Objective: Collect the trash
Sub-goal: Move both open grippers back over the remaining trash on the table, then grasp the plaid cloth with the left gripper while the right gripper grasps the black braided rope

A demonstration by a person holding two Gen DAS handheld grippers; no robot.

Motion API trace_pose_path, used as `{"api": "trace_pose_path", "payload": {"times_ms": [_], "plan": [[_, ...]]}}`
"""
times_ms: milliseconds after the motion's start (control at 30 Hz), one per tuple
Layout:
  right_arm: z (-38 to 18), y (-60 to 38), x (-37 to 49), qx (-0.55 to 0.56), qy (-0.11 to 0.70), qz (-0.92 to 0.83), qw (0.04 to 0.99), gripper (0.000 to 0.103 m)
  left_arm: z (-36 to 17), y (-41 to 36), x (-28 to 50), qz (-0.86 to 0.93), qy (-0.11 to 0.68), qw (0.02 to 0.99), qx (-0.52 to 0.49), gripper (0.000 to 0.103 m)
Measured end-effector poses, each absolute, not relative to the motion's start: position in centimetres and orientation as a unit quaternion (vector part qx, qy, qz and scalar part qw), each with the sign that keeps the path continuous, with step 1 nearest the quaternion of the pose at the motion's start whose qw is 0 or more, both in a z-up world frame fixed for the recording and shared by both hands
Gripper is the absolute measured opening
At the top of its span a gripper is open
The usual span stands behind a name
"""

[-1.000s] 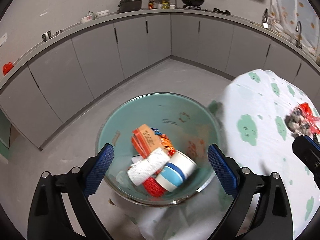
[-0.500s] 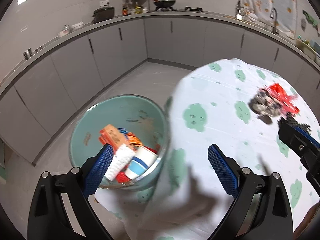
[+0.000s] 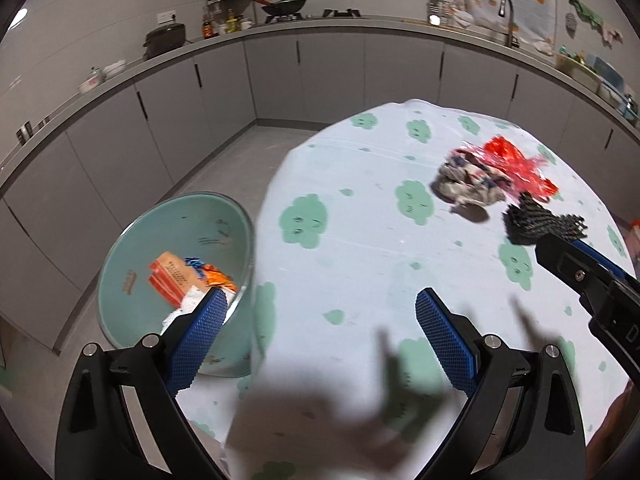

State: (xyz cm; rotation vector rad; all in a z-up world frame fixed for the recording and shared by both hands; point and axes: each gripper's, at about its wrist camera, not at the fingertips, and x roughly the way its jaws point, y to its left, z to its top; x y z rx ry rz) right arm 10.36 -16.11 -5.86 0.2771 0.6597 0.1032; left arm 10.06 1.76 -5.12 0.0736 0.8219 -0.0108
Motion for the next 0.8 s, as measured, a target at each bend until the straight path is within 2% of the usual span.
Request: {"api": "trace_pose_path", "payload": {"times_ms": [600, 800], "plan": [[-8.0, -23.4, 9.5, 0.142, 0.337, -0.02, 0.931, 0.051, -6.6, -3.1, 10.7, -0.062, 0.41, 0.907, 0.07, 0.091], [-8.1, -27.2, 10.5, 0.152, 0.336, -0.044, 0.928, 0.054, -7.1, -4.0, 12.4, -0.077, 0.42, 0.902, 0.063, 0.088]]}}
